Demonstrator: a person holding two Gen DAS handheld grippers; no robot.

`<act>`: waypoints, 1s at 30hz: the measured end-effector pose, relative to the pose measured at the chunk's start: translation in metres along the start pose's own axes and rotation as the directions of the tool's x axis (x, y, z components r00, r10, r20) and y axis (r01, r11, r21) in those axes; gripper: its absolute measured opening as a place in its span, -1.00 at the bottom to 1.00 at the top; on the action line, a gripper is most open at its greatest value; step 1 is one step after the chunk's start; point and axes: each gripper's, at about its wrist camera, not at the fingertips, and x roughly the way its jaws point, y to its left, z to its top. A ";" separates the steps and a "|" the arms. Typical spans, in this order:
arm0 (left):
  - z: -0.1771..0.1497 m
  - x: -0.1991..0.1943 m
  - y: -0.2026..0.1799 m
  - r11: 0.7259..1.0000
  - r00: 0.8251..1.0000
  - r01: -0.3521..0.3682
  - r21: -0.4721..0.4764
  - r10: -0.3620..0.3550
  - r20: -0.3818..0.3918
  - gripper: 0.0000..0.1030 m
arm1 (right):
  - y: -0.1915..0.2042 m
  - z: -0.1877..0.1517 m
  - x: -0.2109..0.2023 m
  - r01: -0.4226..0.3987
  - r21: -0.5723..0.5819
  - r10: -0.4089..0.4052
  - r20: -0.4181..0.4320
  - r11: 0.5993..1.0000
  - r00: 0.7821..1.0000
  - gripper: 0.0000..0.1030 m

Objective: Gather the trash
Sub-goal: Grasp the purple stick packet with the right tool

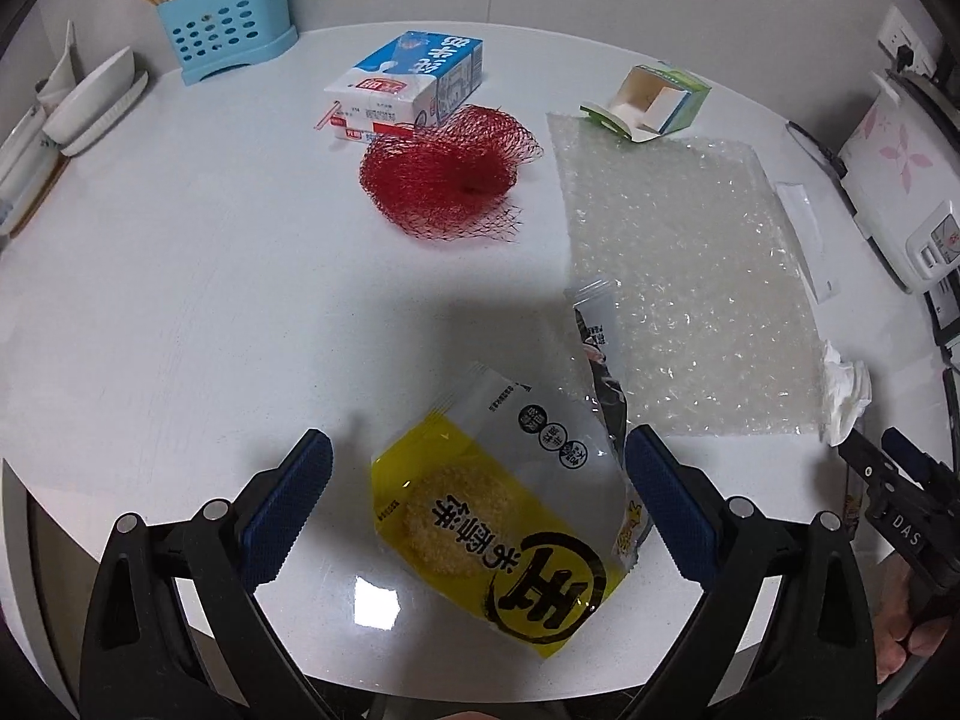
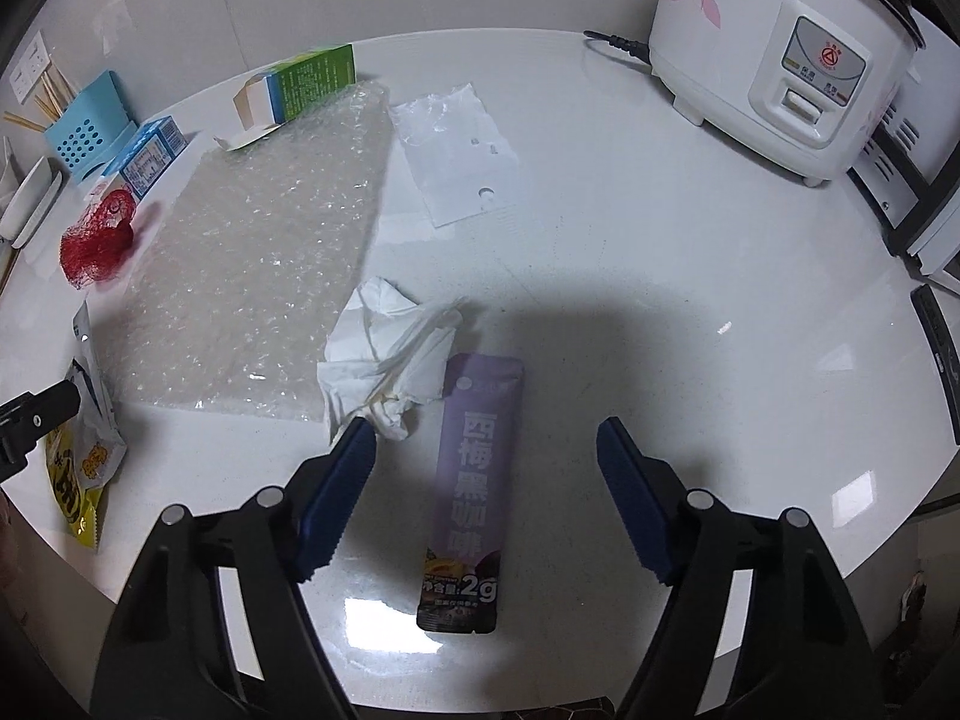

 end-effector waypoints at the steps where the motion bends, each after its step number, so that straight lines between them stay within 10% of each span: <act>1: -0.001 0.003 -0.002 1.000 1.000 -0.007 0.005 0.007 -0.007 0.86 | 0.000 0.000 0.002 -0.004 0.003 0.004 -0.006 1.000 1.000 0.41; 10: -0.004 0.016 -0.008 1.000 0.999 -0.009 -0.010 0.008 -0.047 0.73 | 0.004 0.000 0.005 0.002 0.004 -0.002 -0.012 1.000 1.000 0.05; 15: -0.007 0.013 -0.004 0.999 0.998 -0.026 -0.030 0.024 -0.058 0.23 | 0.010 0.000 0.002 -0.004 -0.006 0.004 -0.017 1.000 1.000 -0.54; 30: -0.008 -0.002 0.011 0.999 0.999 -0.028 -0.035 0.027 -0.030 -0.14 | 0.006 0.000 -0.008 0.014 0.027 -0.014 0.017 1.000 1.000 -0.61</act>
